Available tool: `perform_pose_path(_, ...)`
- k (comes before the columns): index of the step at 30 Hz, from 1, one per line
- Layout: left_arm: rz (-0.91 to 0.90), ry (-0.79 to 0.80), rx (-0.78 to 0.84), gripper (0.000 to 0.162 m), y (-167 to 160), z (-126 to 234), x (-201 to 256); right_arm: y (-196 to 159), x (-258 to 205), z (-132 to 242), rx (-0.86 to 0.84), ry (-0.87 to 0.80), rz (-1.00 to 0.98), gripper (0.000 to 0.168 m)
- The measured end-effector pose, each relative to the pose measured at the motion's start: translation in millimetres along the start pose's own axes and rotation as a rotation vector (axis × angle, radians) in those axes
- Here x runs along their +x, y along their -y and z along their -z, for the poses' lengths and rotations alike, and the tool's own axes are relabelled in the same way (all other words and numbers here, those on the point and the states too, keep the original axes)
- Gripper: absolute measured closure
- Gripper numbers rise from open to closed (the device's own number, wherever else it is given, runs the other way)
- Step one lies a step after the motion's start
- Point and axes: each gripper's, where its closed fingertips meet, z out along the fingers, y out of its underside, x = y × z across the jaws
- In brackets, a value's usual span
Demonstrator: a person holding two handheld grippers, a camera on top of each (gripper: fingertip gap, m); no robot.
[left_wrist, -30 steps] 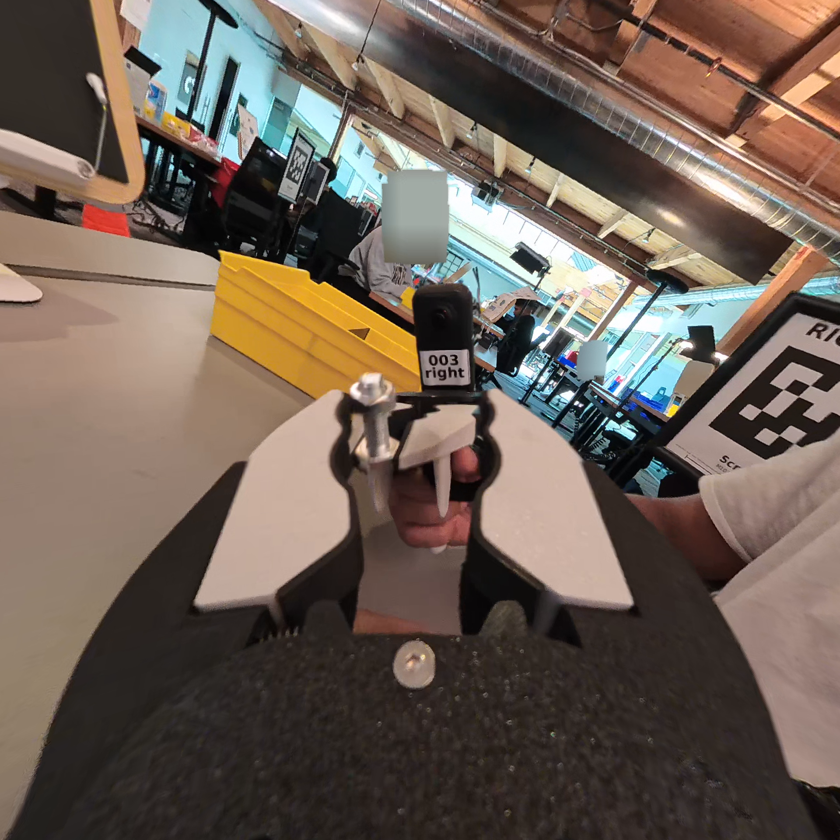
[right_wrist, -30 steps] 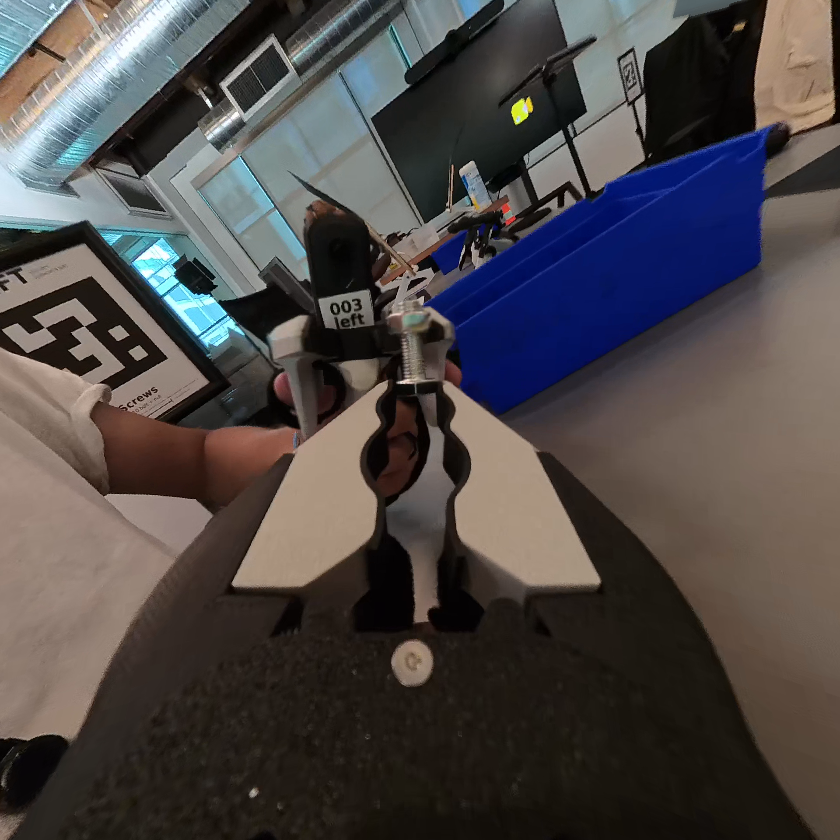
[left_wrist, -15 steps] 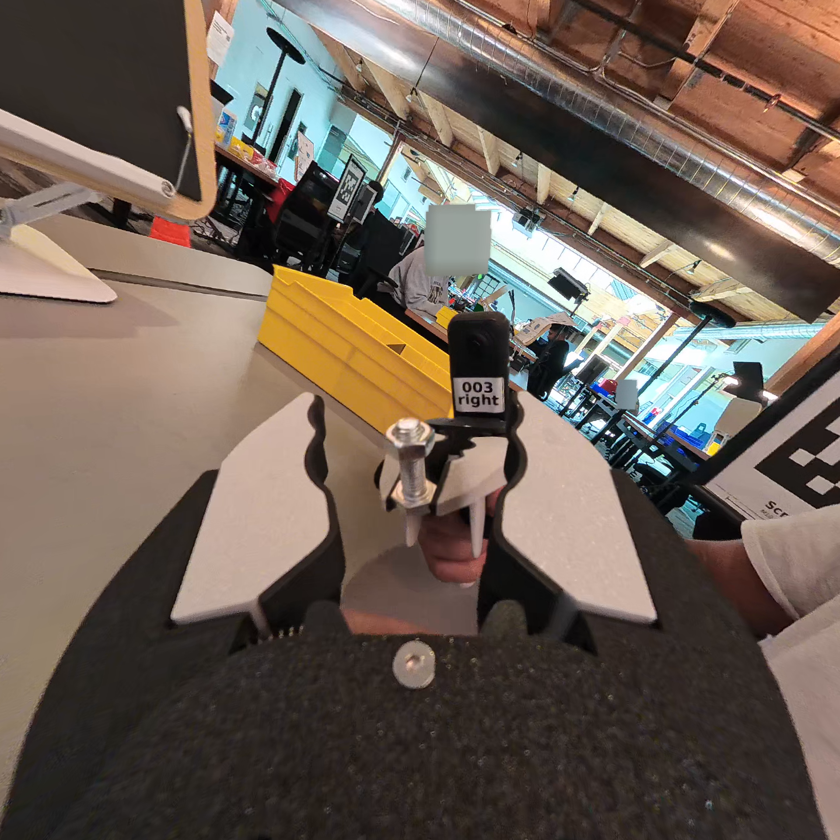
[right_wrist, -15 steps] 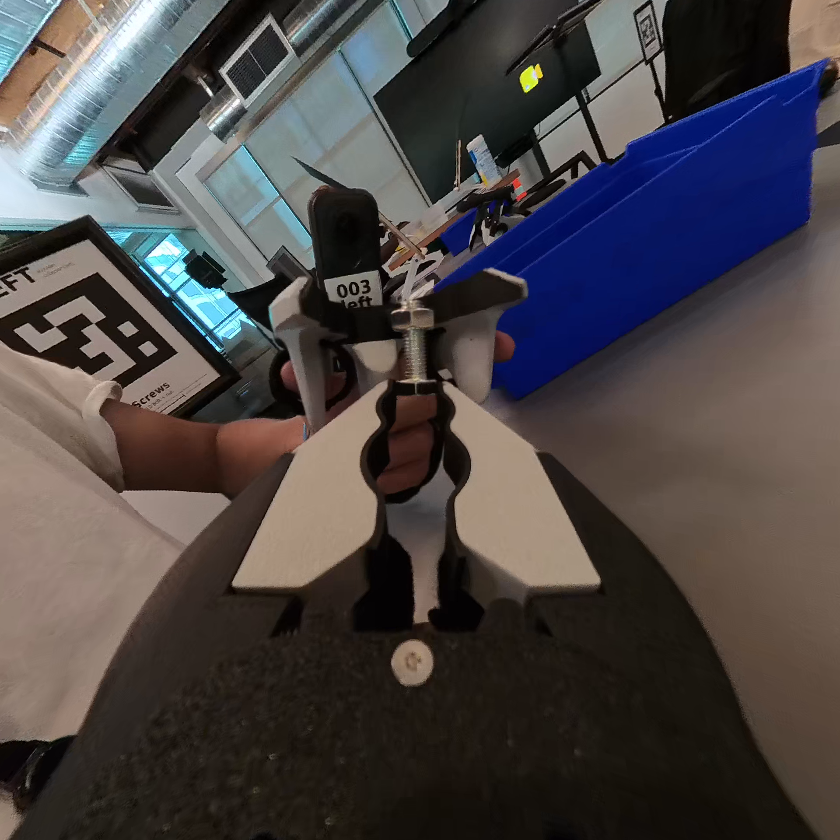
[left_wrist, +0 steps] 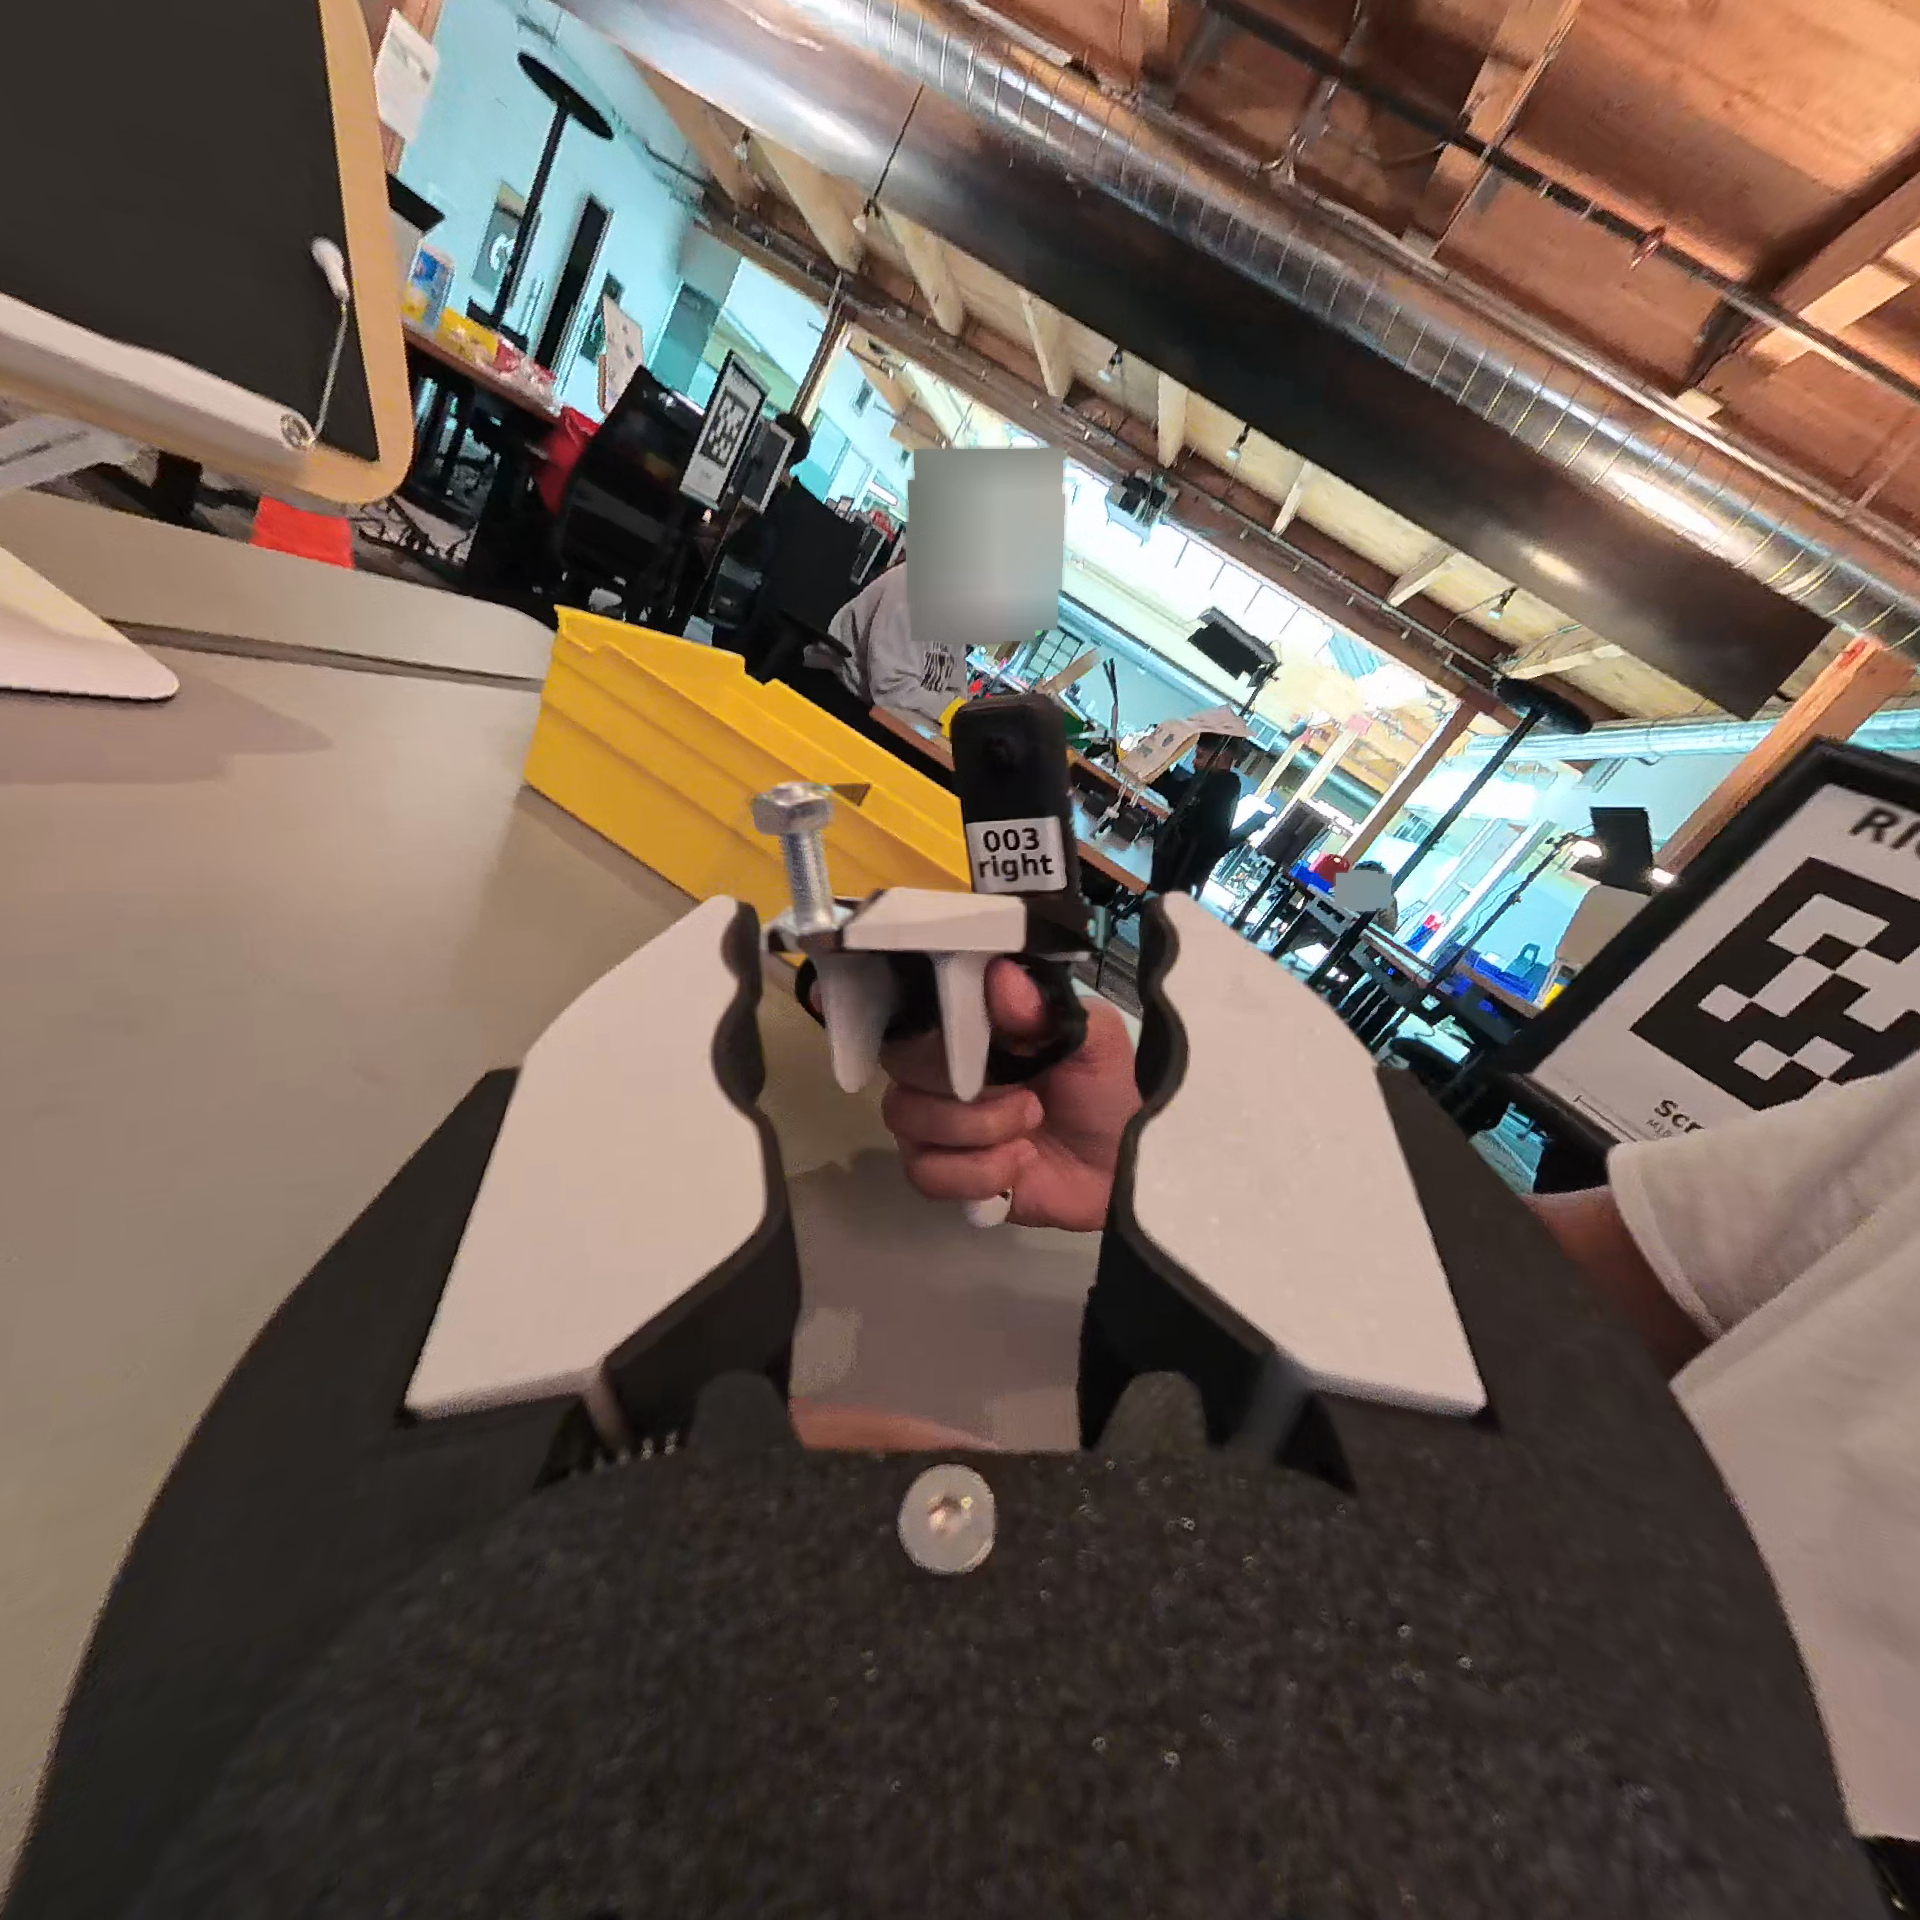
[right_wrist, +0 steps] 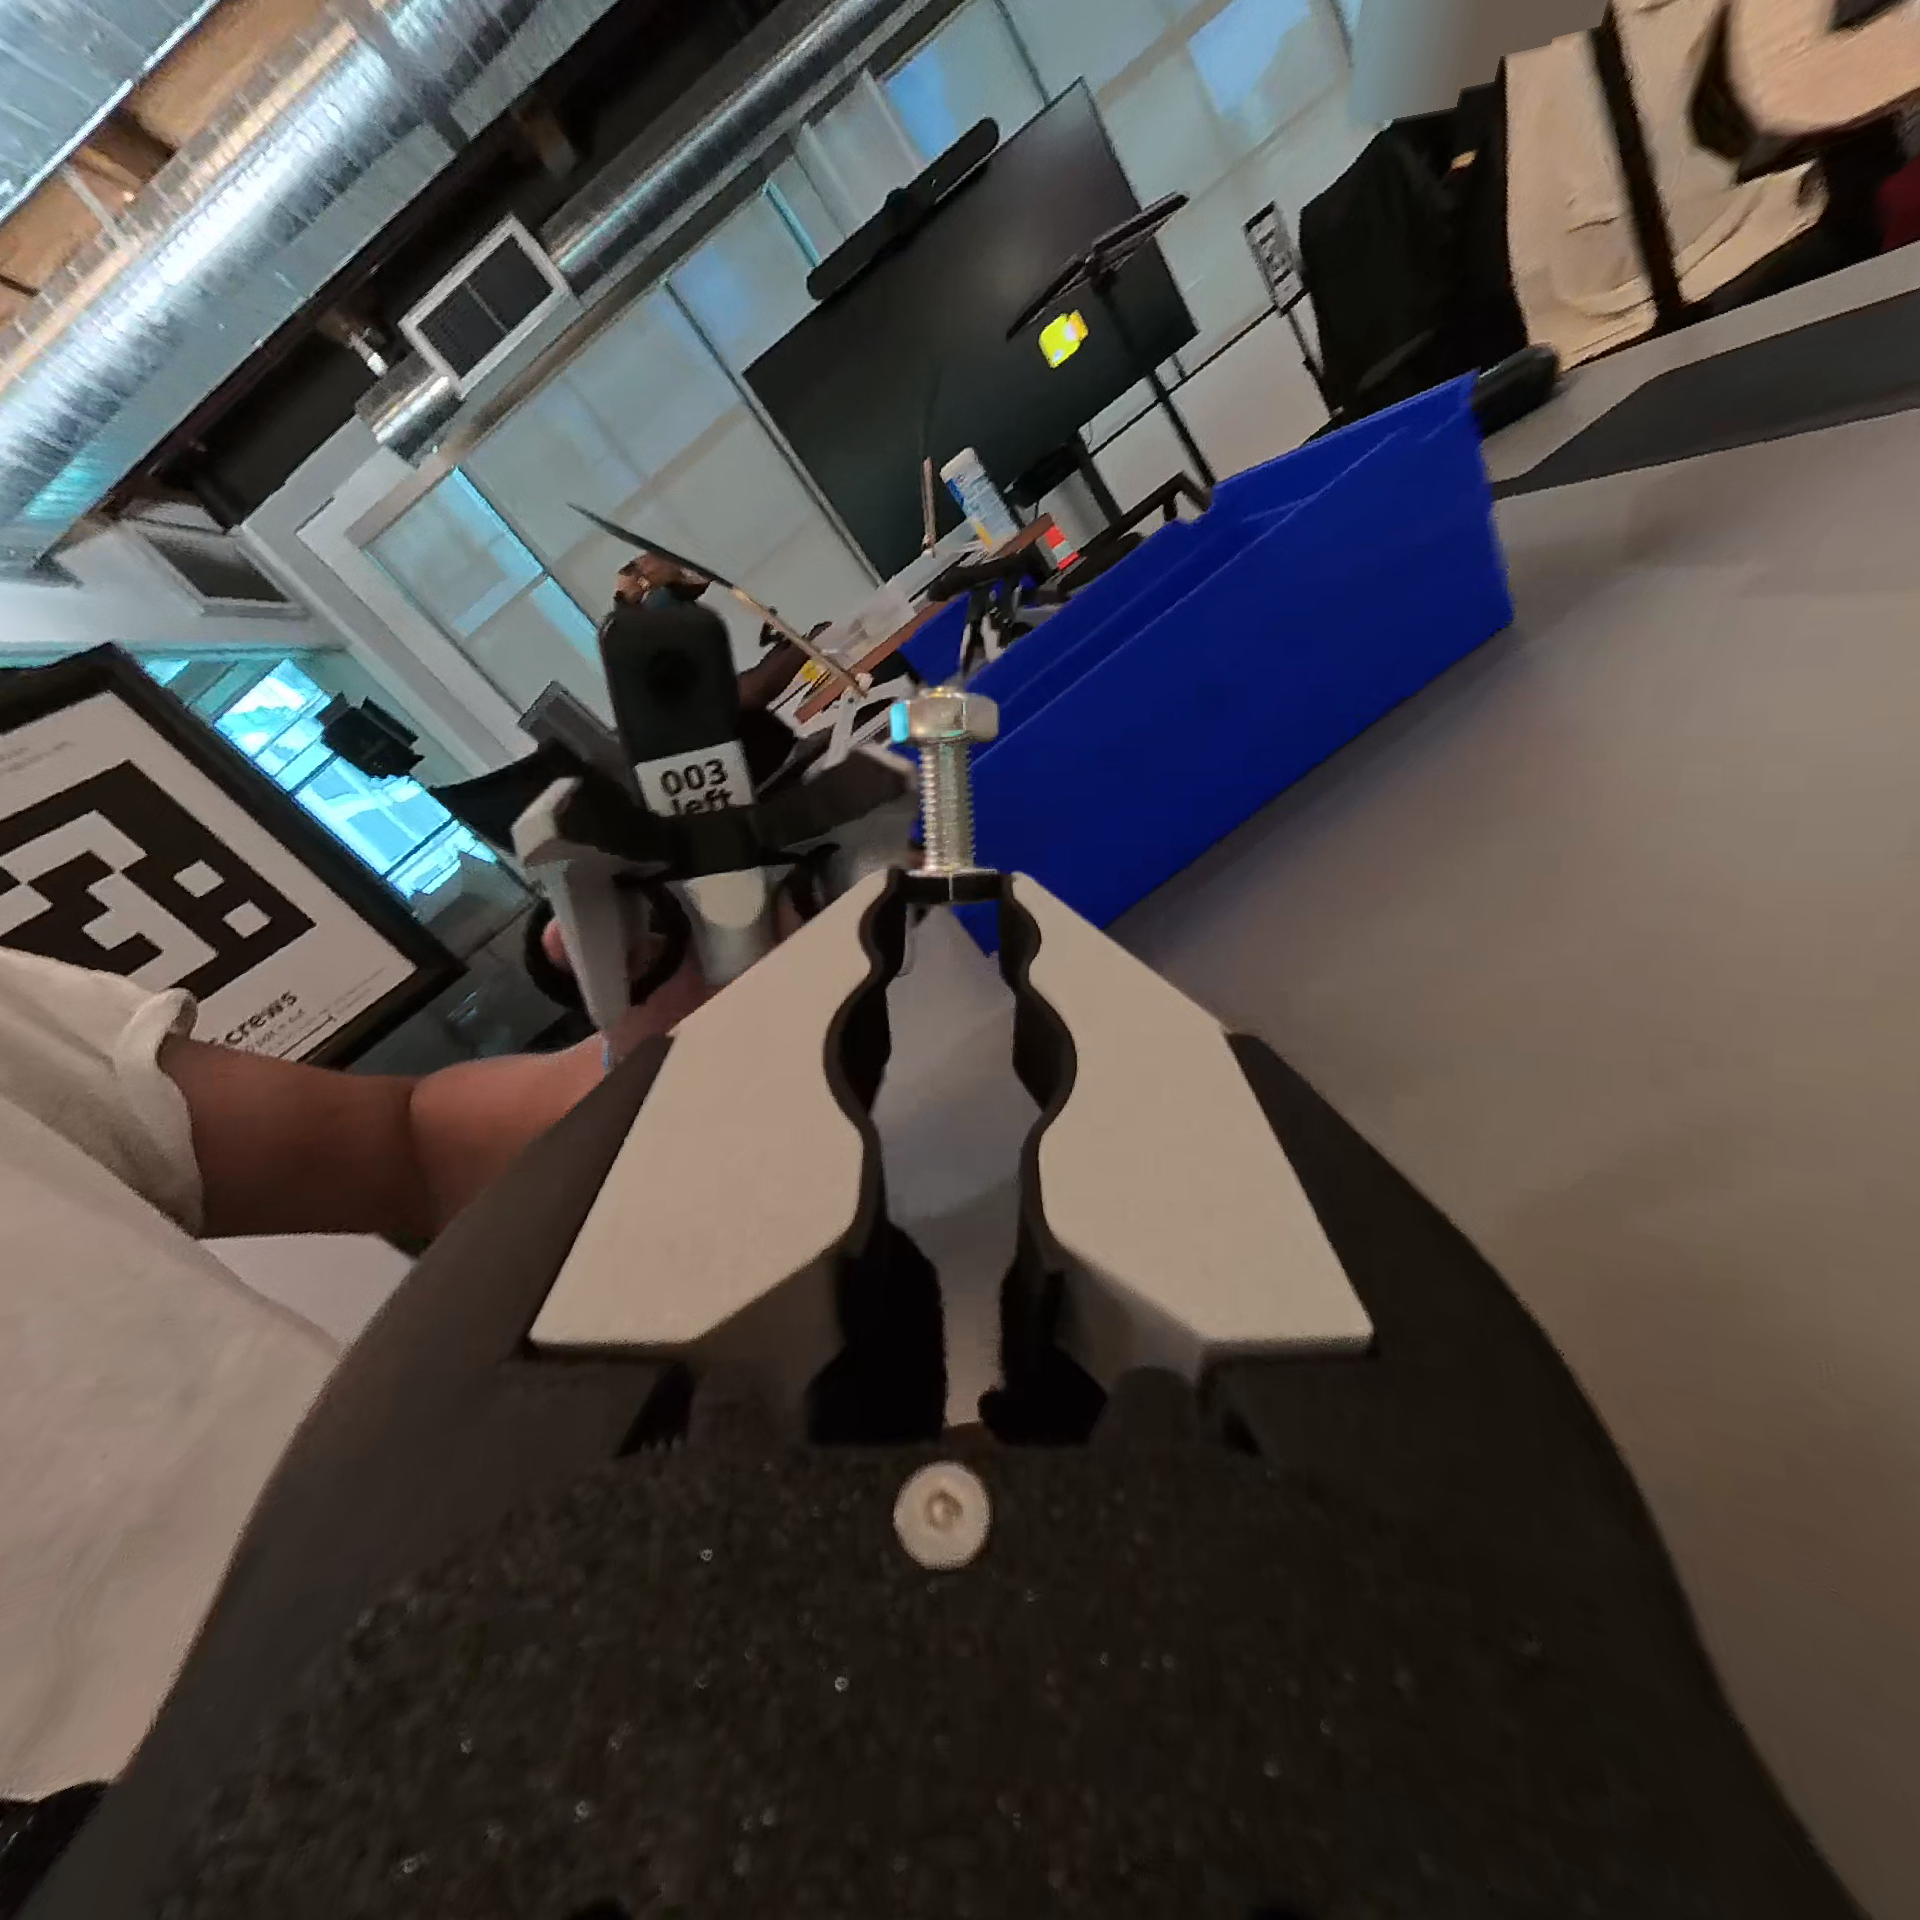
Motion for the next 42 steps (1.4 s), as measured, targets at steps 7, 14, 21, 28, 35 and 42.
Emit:
perform_pose_path(7, 0.004, -0.03, -0.036, 0.093, -10.3, -10.1, 4.3, -40.5, -36.3, -36.6, -0.159, 0.107, 0.082, 0.151)
perform_pose_path(14, -0.016, -0.037, 0.014, 0.117, 5.3, 9.9, 3.1, -6.5, -4.2, -9.8, -0.037, 0.004, 0.046, 0.151)
perform_pose_path(21, -0.012, -0.003, 0.006, 0.104, 2.3, 6.4, -3.9, -16.9, -25.0, -16.0, -0.079, 0.101, 0.065, 0.151)
perform_pose_path(28, -0.037, -0.038, -0.024, 0.104, -5.4, -0.9, 8.9, -36.9, -38.0, -35.6, -0.143, 0.13, 0.1, 0.152)
perform_pose_path(35, -0.036, -0.013, 0.029, 0.11, 9.9, 14.2, 1.9, 6.5, -1.5, -3.8, 0.029, 0.015, 0.04, 0.152)
perform_pose_path(42, -0.036, -0.016, 0.016, 0.107, 5.0, 6.7, 3.6, -16.1, -33.7, -18.7, -0.069, 0.127, 0.121, 0.152)
